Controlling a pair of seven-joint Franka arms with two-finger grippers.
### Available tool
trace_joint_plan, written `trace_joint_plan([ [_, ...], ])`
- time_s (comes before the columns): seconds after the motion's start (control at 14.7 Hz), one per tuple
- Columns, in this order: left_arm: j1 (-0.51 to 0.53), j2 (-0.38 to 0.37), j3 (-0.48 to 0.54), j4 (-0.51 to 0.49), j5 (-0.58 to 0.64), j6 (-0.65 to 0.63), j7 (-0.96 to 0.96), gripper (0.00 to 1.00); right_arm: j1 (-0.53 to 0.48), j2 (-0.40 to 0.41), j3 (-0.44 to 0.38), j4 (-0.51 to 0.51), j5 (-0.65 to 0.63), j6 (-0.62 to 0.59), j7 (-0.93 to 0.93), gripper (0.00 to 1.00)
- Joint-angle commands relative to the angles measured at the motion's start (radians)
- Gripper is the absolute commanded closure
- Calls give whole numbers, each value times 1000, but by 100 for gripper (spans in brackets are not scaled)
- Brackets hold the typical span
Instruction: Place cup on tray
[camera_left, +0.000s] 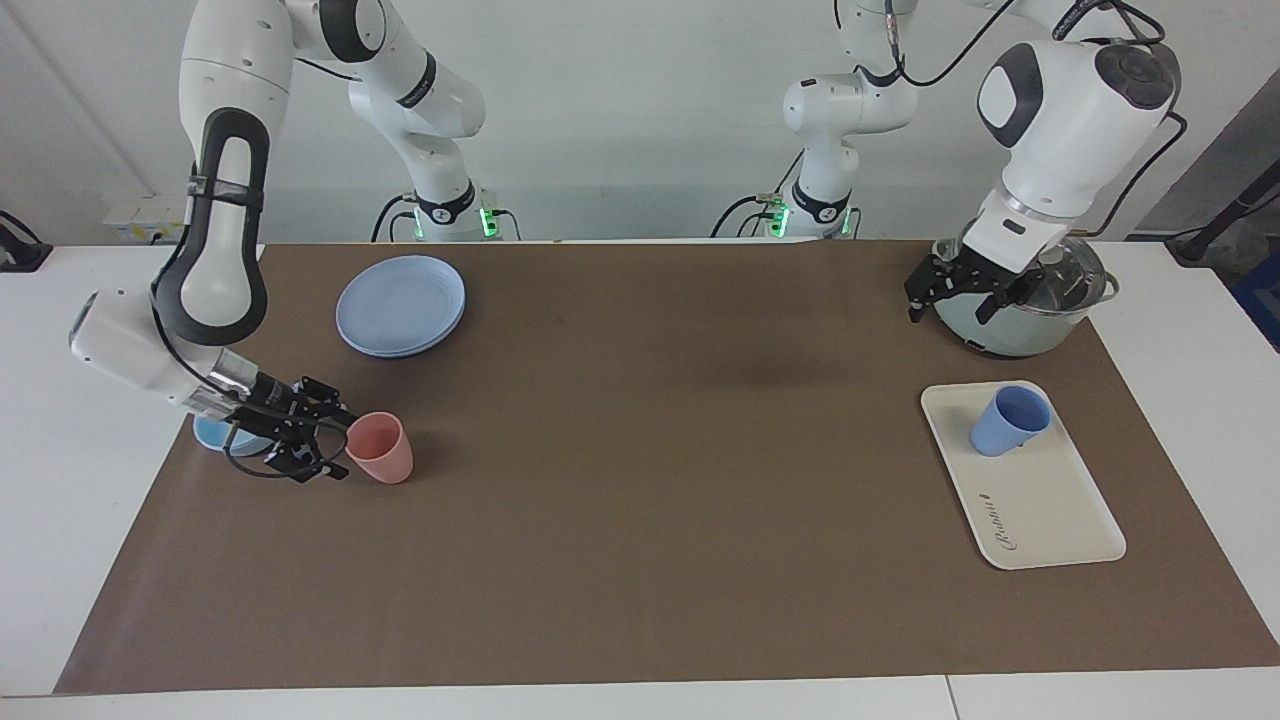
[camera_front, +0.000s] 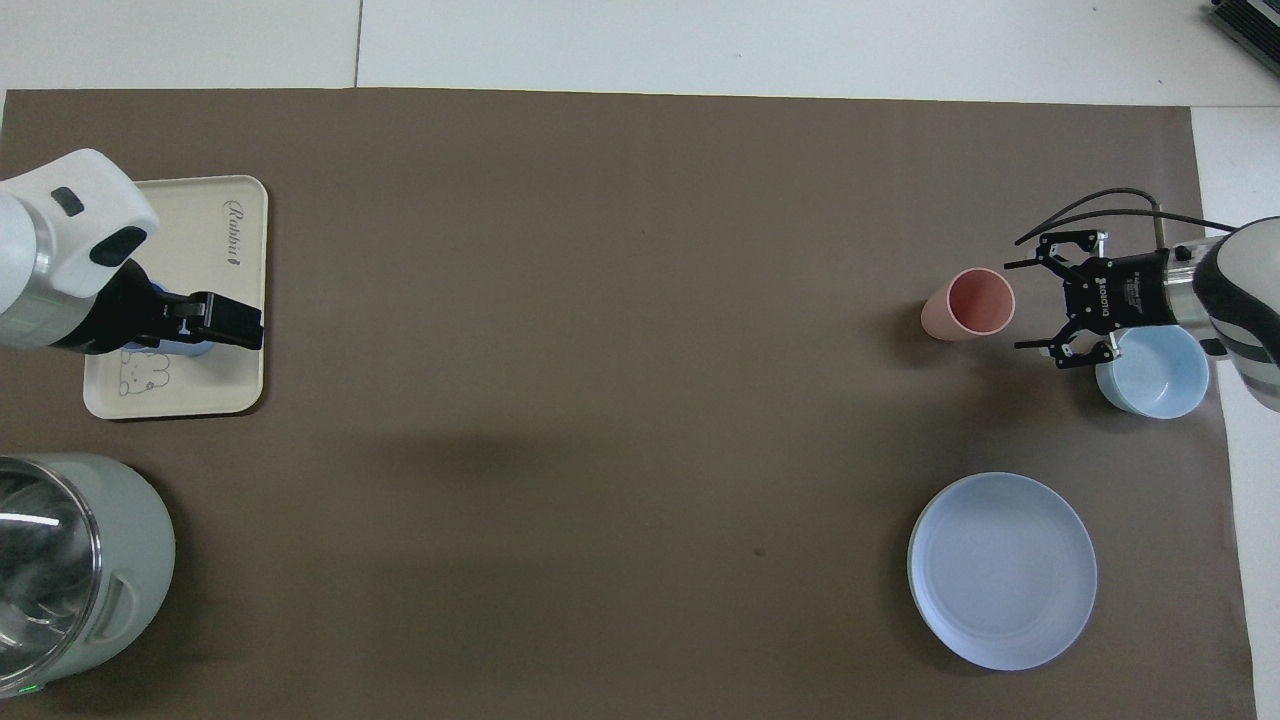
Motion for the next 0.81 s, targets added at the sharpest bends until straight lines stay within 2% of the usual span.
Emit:
trace_joint_plan([
  [0.0, -32, -62, 13, -20, 23, -68, -3, 0, 9, -95, 9, -28, -160, 11, -110, 0],
  [0.2, -29, -85, 14, -3, 15, -108, 4, 0, 69, -180, 9, -29, -298, -27, -181, 0],
  [0.41, -27, -29, 14, 130, 23, -170, 10, 0, 139, -258, 12, -31, -400, -107, -196, 0],
  [0.54, -24, -35, 14, 113, 18, -167, 10, 0, 199, -307, 14, -31, -418, -142, -231, 0],
  [0.68, -15, -77, 19, 23, 16, -141, 4, 0, 257, -335, 18, -33, -422, -196, -367, 0],
  [0.75, -13, -78, 21, 21, 16, -142, 3, 0, 291, -343, 18, -34, -437, -233, -444, 0],
])
